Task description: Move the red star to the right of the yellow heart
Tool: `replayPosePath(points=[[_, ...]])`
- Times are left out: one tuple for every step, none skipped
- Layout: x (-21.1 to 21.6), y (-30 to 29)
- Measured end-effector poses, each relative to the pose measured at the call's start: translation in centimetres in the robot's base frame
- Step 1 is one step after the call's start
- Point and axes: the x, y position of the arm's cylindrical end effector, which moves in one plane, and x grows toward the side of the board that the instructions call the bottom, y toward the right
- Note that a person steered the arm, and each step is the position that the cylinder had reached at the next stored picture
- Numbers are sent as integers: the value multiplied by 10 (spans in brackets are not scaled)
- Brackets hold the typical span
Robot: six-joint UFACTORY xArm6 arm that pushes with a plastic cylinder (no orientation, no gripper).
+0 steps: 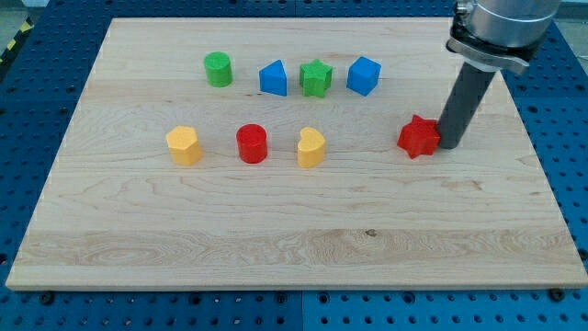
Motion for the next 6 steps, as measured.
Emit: replayPosePath(points=[[-18, -16], [-22, -24], [-22, -24], [-22, -25], [-19, -34], [-6, -49]])
